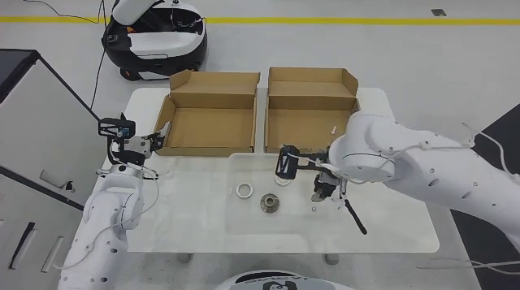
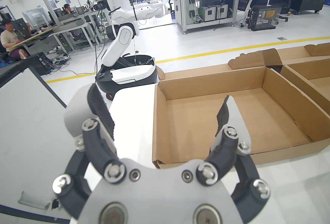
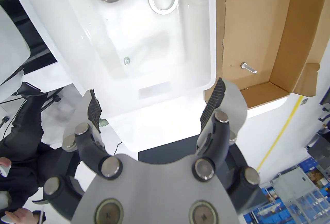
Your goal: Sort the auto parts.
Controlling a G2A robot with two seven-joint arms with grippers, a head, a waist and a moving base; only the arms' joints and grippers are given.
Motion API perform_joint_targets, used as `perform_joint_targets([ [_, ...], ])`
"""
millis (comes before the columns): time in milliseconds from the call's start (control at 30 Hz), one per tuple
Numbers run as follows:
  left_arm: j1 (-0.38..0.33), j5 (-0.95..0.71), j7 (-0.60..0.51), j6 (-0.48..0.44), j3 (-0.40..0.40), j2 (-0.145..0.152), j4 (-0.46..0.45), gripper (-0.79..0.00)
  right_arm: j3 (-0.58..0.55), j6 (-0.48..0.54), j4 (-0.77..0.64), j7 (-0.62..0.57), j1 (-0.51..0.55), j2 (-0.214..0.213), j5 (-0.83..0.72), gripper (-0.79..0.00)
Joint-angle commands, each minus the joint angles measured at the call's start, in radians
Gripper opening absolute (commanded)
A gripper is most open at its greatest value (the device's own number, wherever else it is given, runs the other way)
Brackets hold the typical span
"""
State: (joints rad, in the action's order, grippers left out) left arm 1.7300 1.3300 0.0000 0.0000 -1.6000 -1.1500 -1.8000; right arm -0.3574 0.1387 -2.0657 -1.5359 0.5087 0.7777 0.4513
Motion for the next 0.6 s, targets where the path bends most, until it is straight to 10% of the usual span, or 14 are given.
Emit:
perform_joint_targets([
  [0, 0.000, 0.000, 0.000, 0.000, 0.000, 0.000, 0.000, 0.000, 0.016, 0.001, 0.001, 0.000, -0.002, 0.002, -0.002, 0.000],
  [567, 0.000, 0.000, 0.000, 0.000, 0.000, 0.000, 0.000, 0.000, 0.062, -0.013, 0.043, 0.000, 0.012, 0.026, -0.016, 0.000],
])
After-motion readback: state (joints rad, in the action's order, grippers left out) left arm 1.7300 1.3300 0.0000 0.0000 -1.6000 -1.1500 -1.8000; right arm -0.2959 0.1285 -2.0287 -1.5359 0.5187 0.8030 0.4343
